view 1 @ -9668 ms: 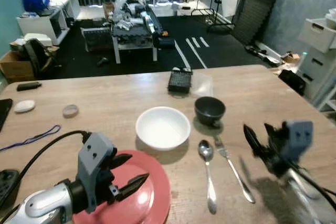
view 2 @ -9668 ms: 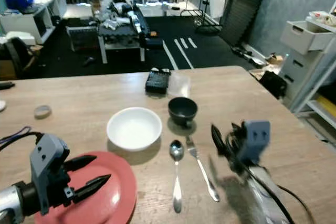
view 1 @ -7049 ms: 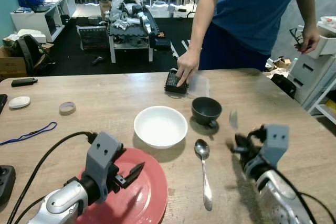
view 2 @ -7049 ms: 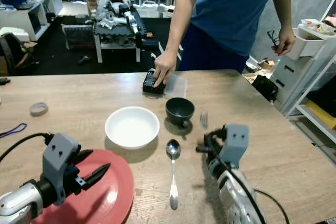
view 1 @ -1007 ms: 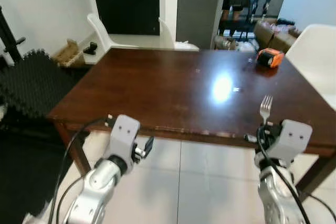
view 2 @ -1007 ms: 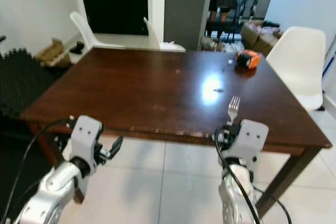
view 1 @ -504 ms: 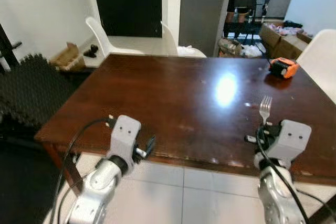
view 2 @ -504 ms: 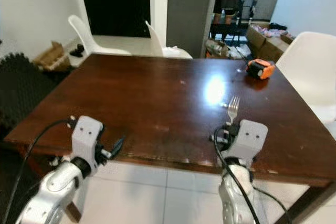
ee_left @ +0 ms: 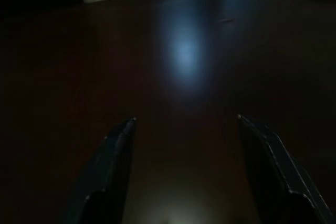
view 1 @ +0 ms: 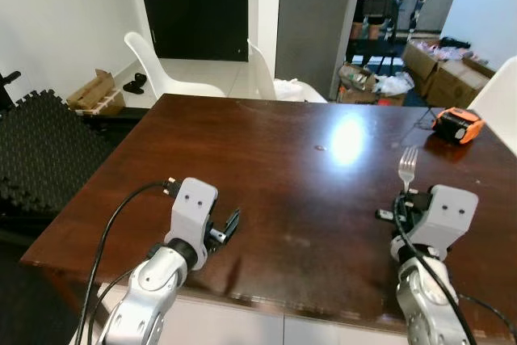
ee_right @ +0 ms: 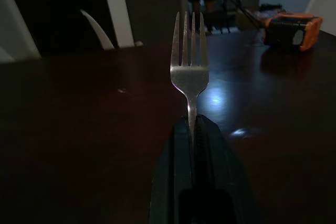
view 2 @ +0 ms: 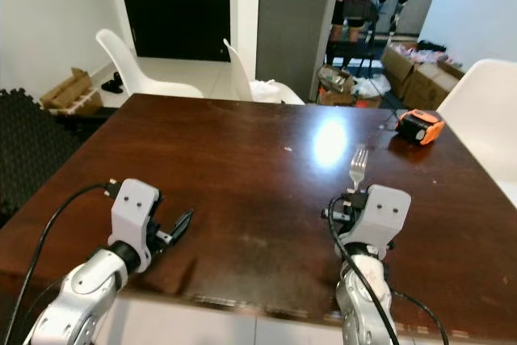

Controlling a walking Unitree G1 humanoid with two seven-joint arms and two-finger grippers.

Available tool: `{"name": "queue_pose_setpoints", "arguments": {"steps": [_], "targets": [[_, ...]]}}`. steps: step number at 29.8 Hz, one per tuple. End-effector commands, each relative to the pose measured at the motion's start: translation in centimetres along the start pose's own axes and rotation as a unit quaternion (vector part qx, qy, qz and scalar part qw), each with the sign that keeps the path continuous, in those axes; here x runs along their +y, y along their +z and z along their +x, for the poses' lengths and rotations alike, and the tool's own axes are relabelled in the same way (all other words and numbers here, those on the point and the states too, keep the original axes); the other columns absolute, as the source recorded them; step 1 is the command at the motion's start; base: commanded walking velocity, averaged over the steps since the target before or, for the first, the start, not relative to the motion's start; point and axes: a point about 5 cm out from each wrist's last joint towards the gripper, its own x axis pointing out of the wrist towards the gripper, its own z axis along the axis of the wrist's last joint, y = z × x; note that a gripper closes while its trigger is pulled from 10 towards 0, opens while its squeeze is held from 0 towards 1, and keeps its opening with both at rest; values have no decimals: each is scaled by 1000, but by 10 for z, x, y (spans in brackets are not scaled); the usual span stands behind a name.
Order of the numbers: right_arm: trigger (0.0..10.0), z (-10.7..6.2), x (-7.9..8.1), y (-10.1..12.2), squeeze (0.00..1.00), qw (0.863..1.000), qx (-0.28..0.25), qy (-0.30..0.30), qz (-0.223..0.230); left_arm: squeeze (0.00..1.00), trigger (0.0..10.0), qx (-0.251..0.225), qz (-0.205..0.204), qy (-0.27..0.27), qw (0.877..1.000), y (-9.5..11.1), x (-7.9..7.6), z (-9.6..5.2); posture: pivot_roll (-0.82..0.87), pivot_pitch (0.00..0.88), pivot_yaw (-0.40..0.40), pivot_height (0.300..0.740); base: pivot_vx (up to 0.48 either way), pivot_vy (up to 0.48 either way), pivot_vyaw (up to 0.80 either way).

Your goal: Setting the table

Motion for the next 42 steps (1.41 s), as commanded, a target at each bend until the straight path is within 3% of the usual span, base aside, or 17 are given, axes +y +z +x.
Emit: {"name": "queue_pose_setpoints", "arguments": {"steps": [1,4,7,9,12,13,14,15,22,26,30,34,38,42], "targets": [[10000,-5,13,-8,0,998,29,58,-10,0,10000,25,-17,27,999,-11,11,-6,25,130,93,740,424,0,0],[10000,-10,21,-15,0,994,50,96,-6,0,10000,28,-20,32,999,-13,15,-9,24,132,92,740,424,0,0],[10000,-24,37,-27,0,980,88,179,-20,0,10000,24,-21,2,999,-13,13,-15,27,135,88,740,414,0,0],[10000,-27,38,-29,0,976,96,192,-29,0,10000,26,-29,-28,999,-14,9,-19,27,135,88,740,416,0,0],[10000,-23,29,-28,0,978,96,182,-42,0,10000,38,-25,-125,991,-16,0,-34,24,136,88,740,388,0,0],[10000,-23,29,-28,0,978,96,182,-42,0,10000,38,-25,-125,991,-16,0,-34,24,136,88,740,360,0,0],[10000,-19,21,-25,0,979,92,174,-53,0,10000,47,-4,-195,980,-17,-3,-49,23,136,89,740,262,0,0],[10000,-18,18,-24,0,979,92,174,-57,0,10000,55,3,-215,975,-18,-1,-54,22,137,89,740,0,0,0],[10000,-14,9,-16,0,977,80,176,-89,0,10000,62,-1,-252,966,-9,17,-69,27,138,90,740,0,0,0],[10000,-4,-1,-10,0,988,68,97,-95,0,10000,69,4,-261,963,-10,18,-72,28,138,89,740,0,0,0],[10000,2,-14,-9,0,995,68,15,-74,0,10000,70,-1,-275,959,-9,13,-74,28,139,92,740,0,0,0],[10000,5,-21,-13,0,995,81,-27,-44,0,10000,72,-1,-285,956,-9,12,-75,27,137,95,740,0,0,0],[10000,14,-19,-18,0,995,93,-32,-7,0,10000,68,0,-292,954,-5,13,-72,37,139,104,740,0,0,0],[10000,24,-4,-23,0,993,116,19,-9,0,10000,61,3,-298,953,0,11,-70,41,146,112,740,0,0,0]]}}
